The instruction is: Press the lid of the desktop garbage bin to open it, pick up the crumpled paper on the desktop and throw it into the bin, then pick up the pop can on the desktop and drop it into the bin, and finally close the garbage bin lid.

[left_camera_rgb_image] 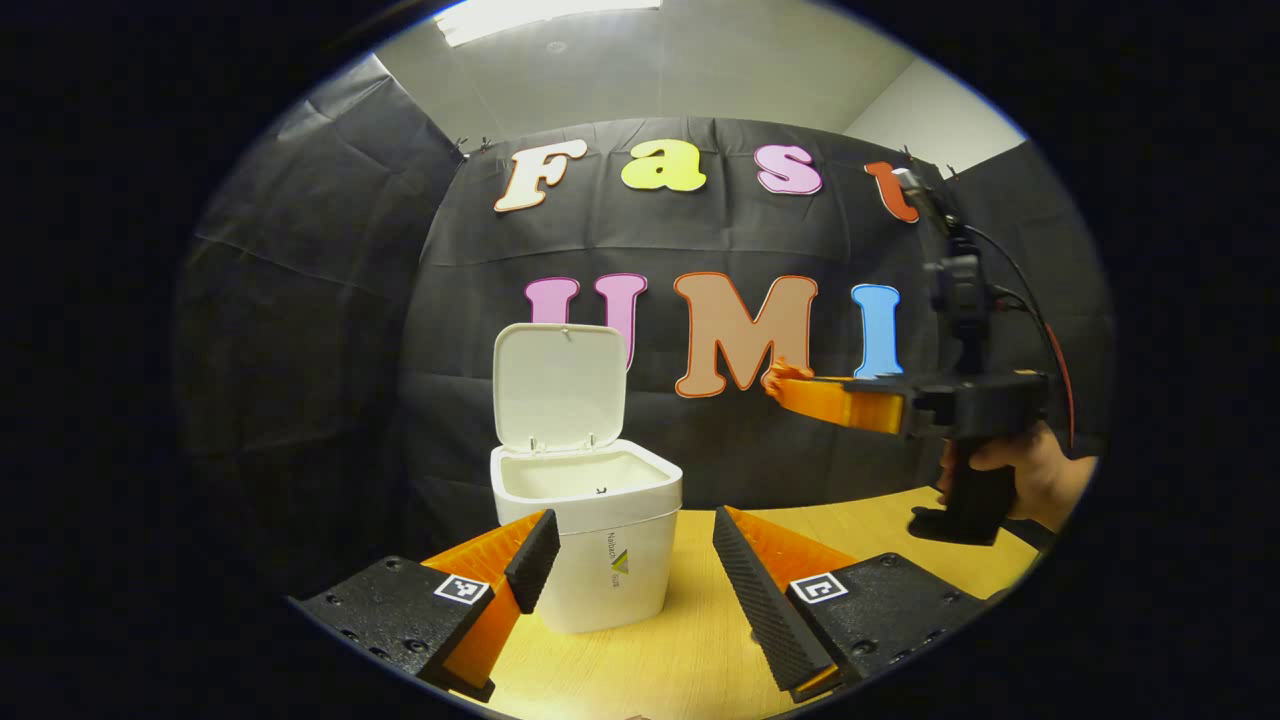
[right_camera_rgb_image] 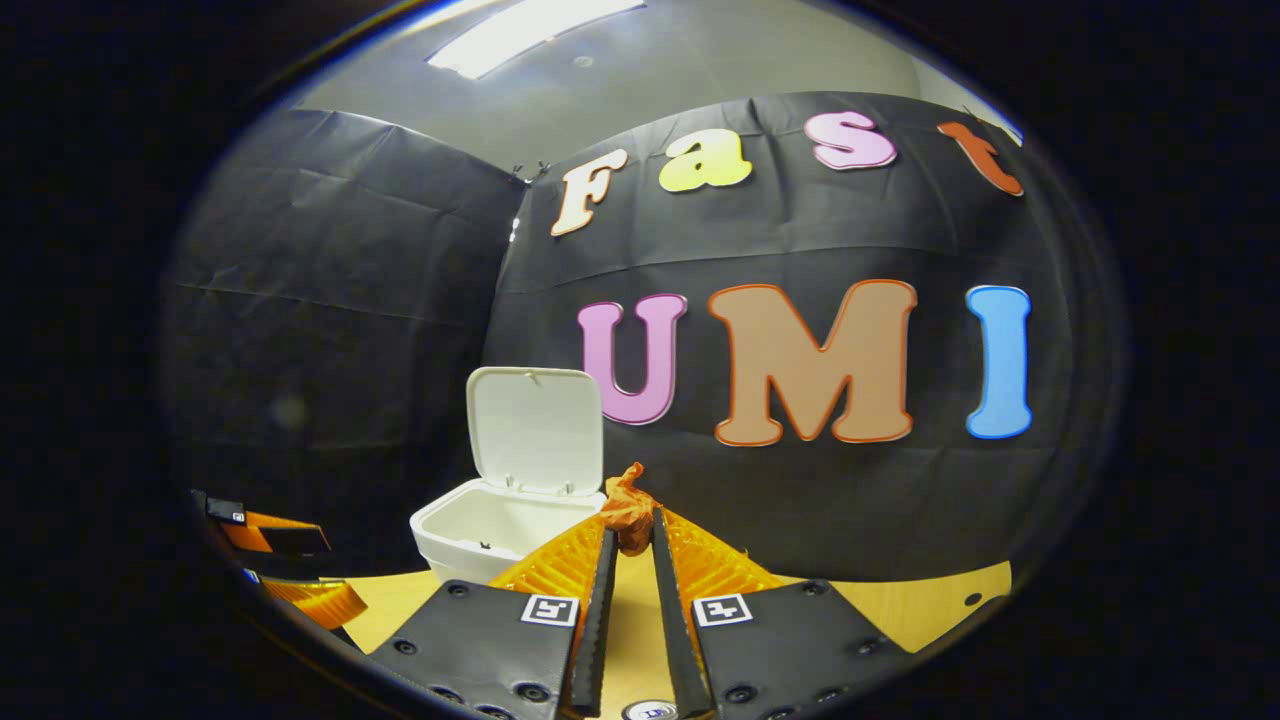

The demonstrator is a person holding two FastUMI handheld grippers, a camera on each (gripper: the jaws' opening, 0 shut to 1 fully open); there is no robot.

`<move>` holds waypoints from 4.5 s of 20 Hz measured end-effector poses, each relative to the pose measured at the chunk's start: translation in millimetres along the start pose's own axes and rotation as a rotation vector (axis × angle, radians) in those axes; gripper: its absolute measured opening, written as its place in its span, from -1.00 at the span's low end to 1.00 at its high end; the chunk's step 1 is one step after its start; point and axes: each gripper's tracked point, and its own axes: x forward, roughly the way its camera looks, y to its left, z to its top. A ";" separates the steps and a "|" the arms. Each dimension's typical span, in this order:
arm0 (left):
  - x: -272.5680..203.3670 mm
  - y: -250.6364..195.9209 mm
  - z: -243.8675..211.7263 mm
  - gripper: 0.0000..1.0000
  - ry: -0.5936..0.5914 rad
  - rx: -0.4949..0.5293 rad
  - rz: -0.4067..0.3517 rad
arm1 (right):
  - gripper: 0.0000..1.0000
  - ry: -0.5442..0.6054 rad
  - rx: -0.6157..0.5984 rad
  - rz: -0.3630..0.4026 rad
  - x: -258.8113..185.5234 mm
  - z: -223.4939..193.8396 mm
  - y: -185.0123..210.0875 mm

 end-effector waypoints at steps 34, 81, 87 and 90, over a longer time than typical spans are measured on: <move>49.4 -87.1 -62.7 0.88 0.073 -0.067 -0.238 | 0.43 -0.090 -0.082 -0.283 -53.9 53.0 -83.9; 98.7 -143.7 -7.0 0.51 0.053 0.015 -0.227 | 0.44 0.090 0.173 -0.648 -282.5 -115.1 -196.6; 133.2 -66.8 40.6 0.51 -0.007 0.066 -0.096 | 0.45 0.094 0.194 -0.632 -274.2 -111.2 -185.3; 153.2 -30.3 48.4 0.51 -0.012 0.062 -0.033 | 0.45 0.112 0.205 -0.631 -273.5 -113.4 -182.4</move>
